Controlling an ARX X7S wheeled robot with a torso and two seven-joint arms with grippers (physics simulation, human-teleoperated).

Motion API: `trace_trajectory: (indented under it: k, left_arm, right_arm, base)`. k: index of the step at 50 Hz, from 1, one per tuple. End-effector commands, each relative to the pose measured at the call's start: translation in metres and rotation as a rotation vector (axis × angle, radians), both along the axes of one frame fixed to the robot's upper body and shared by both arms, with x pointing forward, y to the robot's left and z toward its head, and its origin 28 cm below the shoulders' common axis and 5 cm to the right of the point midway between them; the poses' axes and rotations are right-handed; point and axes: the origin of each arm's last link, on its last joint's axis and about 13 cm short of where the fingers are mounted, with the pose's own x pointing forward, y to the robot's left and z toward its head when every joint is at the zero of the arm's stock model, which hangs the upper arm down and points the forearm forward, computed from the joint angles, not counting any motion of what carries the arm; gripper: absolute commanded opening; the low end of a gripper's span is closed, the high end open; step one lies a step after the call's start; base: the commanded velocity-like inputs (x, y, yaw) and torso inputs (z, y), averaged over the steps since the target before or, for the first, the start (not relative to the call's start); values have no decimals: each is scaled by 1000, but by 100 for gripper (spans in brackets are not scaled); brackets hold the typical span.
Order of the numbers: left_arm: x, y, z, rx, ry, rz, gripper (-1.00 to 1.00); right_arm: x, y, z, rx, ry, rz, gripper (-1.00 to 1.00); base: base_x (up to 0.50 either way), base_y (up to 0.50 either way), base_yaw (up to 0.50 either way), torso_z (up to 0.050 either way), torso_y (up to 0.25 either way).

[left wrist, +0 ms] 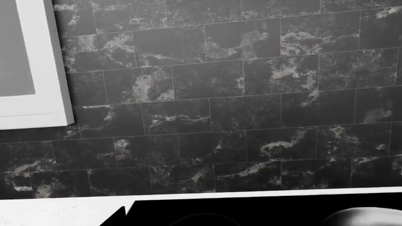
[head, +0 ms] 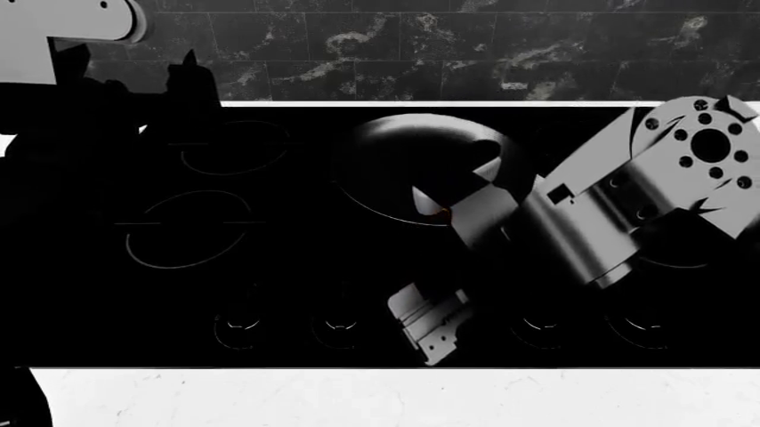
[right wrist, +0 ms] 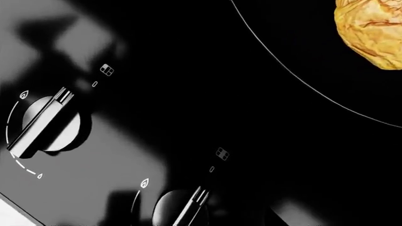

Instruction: Pick the croissant and place it on the pan. Then turn on the stove to warm the croissant.

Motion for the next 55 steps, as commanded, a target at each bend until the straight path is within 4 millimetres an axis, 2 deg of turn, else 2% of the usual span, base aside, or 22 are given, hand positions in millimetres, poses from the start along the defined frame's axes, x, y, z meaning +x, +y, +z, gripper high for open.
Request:
trace_trajectory:
  k: [1,6,7,32,36,41,51,52,55]
  left_arm:
    - [-1,0,0,0,0,-1,100]
    - [0,-1,-1,1,1,-1,100]
    - [0,0,-1,0,1,-1,100]
    - [-1,-2,-3,-1,5,-2,100]
    - [0,-2,-1,-2,6,-1,100]
    - [0,-1,-2,-2,5,0,100]
    - [-2,-3,-2,-3,5,-4,100]
    - [-2,-2,-3,-2,4,-3,100]
    - [-3,-1,-4,-4,4,0,100]
  right_arm:
    - [-1,-1,-3,0,9,-3,100]
    - [-1,-2,-4,2,10,-6,100]
    - [-1,-3,-4,-2,6,-3,-100]
    - [4,-8,-6,-5,-35,-31,-100]
    - [5,-12,-3,-52,-39,-41,-100]
    - [-4,-22,8,-107,-44,-81,-100]
    - [-12,-24,11,-95,-53,-67,-100]
    - [-12,-23,12,-80,-65,-68,100]
    - [-13,-24,17,-60,-95,-68,100]
  base:
    - [0,0,0,0,0]
    - [0,0,0,0,0]
    - [0,0,0,0,0]
    - [0,0,0,0,0]
    - [0,0,0,0,0]
    - [0,-3,-3,0,0]
    - [0,-3,-4,0,1]
    - [0,-3,-5,0,0]
    - [0,0,0,0,0]
